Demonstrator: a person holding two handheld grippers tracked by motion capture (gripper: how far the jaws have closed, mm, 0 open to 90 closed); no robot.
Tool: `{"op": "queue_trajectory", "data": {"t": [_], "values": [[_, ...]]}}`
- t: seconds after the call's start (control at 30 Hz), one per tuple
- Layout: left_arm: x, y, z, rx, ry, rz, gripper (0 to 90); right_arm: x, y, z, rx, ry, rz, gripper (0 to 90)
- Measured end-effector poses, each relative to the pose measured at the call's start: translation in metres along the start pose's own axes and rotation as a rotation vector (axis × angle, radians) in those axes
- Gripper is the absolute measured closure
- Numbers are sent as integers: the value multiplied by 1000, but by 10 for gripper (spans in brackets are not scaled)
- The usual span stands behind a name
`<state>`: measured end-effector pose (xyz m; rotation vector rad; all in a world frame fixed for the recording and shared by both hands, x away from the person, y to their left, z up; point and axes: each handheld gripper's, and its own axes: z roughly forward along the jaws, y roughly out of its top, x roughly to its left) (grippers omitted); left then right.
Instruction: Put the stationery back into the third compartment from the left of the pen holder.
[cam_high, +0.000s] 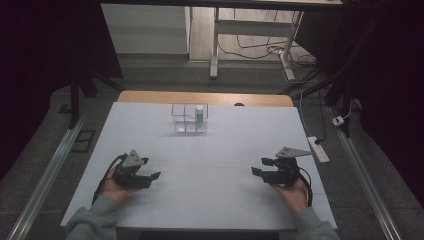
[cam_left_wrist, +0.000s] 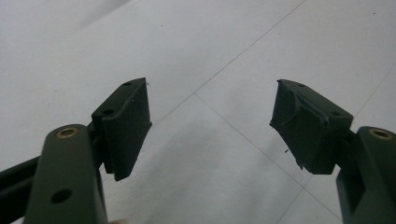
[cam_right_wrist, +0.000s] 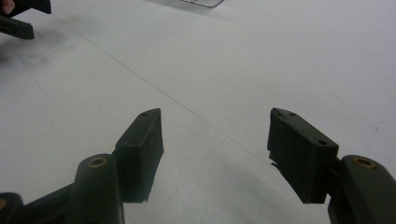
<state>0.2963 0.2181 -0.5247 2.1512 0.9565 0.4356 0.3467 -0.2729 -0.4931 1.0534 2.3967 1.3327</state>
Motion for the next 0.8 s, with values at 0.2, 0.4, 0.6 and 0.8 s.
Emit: {"op": "queue_trajectory", "data": {"t": [0.2,0.4,0.6,0.8], "values": [[1,0,1,3,-3,3,279,1,0,0,9,-5,-8,346],[1,0,1,5,-4,4,280,0,-1,-1,-1,-3,0,343],[1,0,0,5,-2,5,280,0,-1,-1,4,0,-4,341],[1,0,0,7,3,2,279,-1,-1,0,12,4,-7,339]]}}
